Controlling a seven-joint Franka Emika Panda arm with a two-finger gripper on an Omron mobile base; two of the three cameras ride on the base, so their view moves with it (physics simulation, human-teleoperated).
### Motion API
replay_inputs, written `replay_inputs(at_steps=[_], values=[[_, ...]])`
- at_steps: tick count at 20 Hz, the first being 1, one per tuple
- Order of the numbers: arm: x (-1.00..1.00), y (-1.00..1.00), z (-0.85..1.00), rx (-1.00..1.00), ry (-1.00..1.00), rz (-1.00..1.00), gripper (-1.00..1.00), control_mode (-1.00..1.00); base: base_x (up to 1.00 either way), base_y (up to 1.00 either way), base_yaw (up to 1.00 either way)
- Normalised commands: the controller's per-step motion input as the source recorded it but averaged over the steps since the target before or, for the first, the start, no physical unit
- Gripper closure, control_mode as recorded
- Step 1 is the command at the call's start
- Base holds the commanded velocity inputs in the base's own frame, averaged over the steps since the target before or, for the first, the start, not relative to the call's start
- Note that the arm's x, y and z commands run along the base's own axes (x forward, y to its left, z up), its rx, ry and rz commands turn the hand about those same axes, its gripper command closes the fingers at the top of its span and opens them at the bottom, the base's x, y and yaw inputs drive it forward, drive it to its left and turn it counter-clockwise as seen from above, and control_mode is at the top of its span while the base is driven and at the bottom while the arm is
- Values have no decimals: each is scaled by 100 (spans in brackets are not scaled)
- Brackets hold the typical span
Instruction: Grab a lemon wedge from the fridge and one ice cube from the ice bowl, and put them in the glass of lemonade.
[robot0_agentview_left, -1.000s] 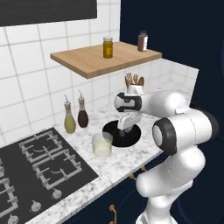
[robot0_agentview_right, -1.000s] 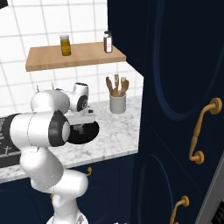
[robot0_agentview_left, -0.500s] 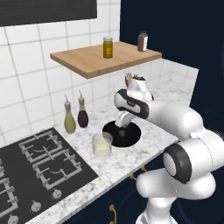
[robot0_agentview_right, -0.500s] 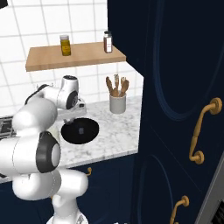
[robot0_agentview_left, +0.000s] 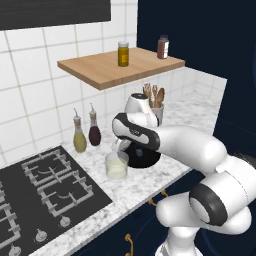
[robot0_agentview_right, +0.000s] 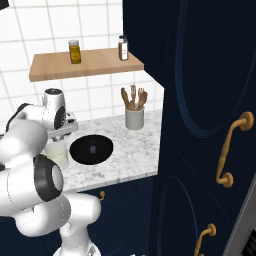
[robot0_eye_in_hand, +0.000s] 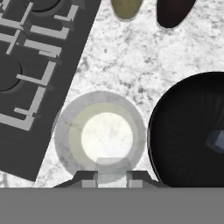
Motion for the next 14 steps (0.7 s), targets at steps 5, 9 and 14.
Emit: replay_inputs(at_steps=[5, 9, 14], values=[[0, 30, -9, -4, 3, 0, 100, -100, 0, 0, 0], [0, 17, -34, -2, 0, 0, 100, -100, 0, 0, 0], [0, 12, -24, 0, 4, 0, 100, -100, 0, 0, 0]])
